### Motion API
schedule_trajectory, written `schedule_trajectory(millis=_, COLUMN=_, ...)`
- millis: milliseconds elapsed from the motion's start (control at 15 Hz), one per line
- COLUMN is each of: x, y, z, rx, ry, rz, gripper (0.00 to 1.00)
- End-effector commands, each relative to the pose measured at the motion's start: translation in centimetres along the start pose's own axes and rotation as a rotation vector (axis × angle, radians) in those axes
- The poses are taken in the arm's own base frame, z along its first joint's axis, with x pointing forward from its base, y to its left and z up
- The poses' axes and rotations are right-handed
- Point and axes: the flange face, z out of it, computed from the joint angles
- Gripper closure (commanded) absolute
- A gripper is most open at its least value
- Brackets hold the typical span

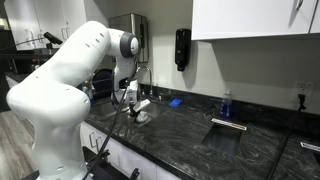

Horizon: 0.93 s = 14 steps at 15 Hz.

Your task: Put the bowl in the sink over the drain, open and close the faucet, then move the bowl further to the left

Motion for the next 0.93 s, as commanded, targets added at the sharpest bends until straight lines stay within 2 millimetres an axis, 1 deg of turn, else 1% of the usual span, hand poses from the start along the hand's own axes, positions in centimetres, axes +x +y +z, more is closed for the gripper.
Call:
schedule_trajectory(millis=0, x=2.0, y=-0.2, z=-0.8, rx=-0.017, ry=-0.031, rz=0.004, gripper=0.98)
schedule_trajectory(millis=67, x=3.0, y=-0.7, z=-1.0, rx=-0.024, ry=-0.032, rz=0.022, gripper=0.98)
schedule_trajectory(millis=133, x=3.5, y=-0.8, z=-1.3, rx=-0.028, ry=-0.028, rz=0.042, gripper=0.98)
schedule_trajectory(millis=467, x=6.6, y=-1.9, z=-4.2, rx=-0.068, ry=0.012, rz=0.134, gripper=0.98)
schedule_trajectory(millis=533, x=7.4, y=-2.1, z=-4.4, rx=-0.072, ry=0.015, rz=0.138, gripper=0.98)
schedule_trajectory(millis=667, x=9.9, y=-3.3, z=-4.8, rx=-0.062, ry=0.027, rz=0.110, gripper=0.98)
schedule_trajectory(millis=867, x=14.1, y=-6.2, z=-4.7, rx=-0.039, ry=0.048, rz=0.048, gripper=0.98)
